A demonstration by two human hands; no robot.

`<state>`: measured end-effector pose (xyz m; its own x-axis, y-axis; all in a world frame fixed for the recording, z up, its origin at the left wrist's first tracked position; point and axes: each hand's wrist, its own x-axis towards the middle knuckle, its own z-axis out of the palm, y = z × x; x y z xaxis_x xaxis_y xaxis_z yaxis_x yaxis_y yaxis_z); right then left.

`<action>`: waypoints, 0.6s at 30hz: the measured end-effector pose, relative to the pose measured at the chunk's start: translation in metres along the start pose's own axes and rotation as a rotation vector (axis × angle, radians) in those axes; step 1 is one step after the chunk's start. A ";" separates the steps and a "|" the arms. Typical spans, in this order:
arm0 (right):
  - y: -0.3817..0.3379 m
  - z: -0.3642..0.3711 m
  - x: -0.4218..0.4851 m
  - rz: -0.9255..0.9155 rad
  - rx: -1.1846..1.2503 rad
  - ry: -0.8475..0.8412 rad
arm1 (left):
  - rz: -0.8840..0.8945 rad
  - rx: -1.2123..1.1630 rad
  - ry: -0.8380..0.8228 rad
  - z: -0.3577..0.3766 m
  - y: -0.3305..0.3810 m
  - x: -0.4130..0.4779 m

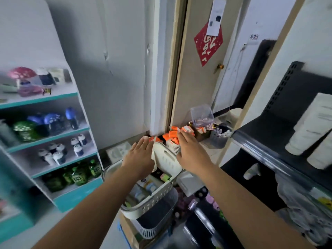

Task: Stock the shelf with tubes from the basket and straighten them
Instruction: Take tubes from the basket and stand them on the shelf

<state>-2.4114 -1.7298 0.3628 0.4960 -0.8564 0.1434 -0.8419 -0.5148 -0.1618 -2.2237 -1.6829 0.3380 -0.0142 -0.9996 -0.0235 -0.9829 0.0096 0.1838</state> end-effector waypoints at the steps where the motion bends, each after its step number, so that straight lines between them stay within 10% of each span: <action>1: -0.002 0.006 0.009 -0.014 0.010 -0.012 | -0.015 -0.002 -0.014 0.005 -0.008 0.002; 18: 0.034 0.166 0.134 -0.083 0.118 -0.438 | -0.374 -0.148 -0.295 0.126 -0.097 0.064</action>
<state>-2.3378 -1.8688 0.2143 0.6251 -0.7353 -0.2619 -0.7782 -0.5617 -0.2808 -2.1529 -1.7441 0.1949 0.2619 -0.8840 -0.3873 -0.8944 -0.3731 0.2466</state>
